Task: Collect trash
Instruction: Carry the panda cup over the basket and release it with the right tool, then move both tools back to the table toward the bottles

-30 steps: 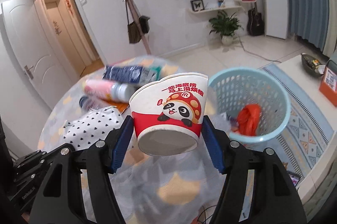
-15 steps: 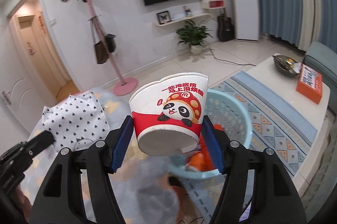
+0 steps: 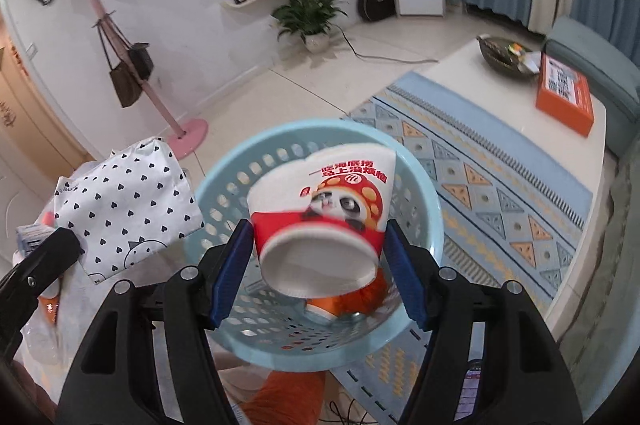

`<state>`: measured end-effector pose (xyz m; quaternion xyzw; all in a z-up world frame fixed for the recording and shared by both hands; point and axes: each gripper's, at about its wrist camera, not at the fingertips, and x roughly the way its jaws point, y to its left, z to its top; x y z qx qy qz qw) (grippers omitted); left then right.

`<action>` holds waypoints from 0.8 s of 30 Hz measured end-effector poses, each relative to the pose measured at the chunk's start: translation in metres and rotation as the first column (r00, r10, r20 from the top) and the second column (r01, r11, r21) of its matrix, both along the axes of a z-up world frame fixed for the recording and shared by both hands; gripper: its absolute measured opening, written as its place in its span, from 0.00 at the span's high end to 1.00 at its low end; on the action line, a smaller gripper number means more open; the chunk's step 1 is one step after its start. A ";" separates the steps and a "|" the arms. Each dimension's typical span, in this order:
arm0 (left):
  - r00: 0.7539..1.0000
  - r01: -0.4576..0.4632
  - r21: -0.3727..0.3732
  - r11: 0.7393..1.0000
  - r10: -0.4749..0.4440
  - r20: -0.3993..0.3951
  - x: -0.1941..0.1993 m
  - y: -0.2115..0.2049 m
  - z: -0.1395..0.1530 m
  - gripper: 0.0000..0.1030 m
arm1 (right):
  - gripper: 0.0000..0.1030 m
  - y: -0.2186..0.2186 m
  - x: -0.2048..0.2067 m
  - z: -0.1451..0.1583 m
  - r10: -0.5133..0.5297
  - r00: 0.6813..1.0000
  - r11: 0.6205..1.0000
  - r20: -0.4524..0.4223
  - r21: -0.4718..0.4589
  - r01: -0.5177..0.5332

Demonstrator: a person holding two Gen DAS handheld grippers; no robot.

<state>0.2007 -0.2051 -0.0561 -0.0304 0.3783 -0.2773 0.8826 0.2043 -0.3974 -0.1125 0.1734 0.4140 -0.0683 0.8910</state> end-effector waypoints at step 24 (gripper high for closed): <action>0.982 -0.162 -0.070 0.984 0.168 0.088 -0.062 0.084 0.040 0.40 | 0.39 0.054 -0.042 0.048 0.128 0.985 0.991 0.115 -0.042 -0.124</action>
